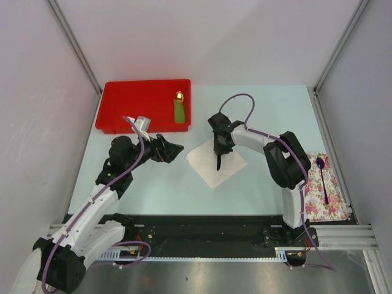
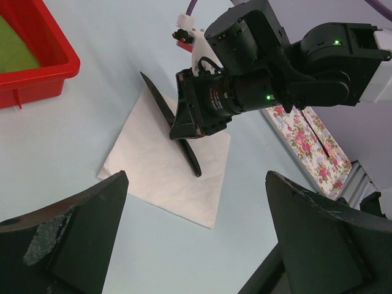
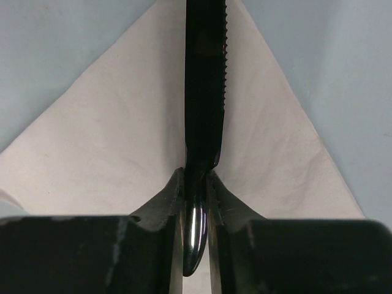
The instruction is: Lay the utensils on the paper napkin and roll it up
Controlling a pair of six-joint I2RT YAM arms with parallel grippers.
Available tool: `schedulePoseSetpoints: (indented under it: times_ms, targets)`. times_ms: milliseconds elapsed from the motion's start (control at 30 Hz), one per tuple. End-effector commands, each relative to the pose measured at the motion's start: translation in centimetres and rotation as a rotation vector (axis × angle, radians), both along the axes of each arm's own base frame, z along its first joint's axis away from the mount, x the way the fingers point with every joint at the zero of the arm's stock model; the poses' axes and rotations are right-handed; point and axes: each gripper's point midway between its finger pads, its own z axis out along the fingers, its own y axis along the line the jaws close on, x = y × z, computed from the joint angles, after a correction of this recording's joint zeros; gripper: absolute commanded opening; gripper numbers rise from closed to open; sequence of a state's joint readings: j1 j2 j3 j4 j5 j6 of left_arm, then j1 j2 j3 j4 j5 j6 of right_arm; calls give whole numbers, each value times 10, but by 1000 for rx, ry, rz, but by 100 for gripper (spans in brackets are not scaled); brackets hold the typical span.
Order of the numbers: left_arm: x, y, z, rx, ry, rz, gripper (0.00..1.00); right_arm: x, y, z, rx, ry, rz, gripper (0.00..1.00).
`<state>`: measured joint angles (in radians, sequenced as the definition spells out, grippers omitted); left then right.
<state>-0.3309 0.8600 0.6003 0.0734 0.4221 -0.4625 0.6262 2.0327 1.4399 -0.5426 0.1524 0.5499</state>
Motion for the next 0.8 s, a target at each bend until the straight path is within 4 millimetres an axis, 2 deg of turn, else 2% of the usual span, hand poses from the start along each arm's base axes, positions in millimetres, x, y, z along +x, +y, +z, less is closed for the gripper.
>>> schedulePoseSetpoints:
  times_ms: [0,200,267,467,567,600,700,733,767]
  targets:
    - [3,1,7,-10,-36,6,100,-4,-5,-15,-3,29,-27,22]
    - [5,1,6,-9,-31,7,100,-6,-6,-14,4,41,-39,23]
    - [5,1,4,-7,-27,6,100,-6,-5,-12,14,44,-40,29]
    - [7,-1,3,-7,-14,2,100,-8,-6,-9,24,52,-49,32]
    - [8,-1,4,-1,-9,-2,100,-7,-7,-4,40,53,-52,39]
    - [8,-2,4,0,-3,-5,100,-6,-5,-1,47,48,-48,40]
    - [7,-3,8,19,0,-24,100,4,1,26,87,0,-24,43]
    - [8,-3,9,29,5,-28,100,10,4,45,108,-40,1,50]
    - [9,-3,10,49,-2,-34,100,13,4,55,116,-59,14,56]
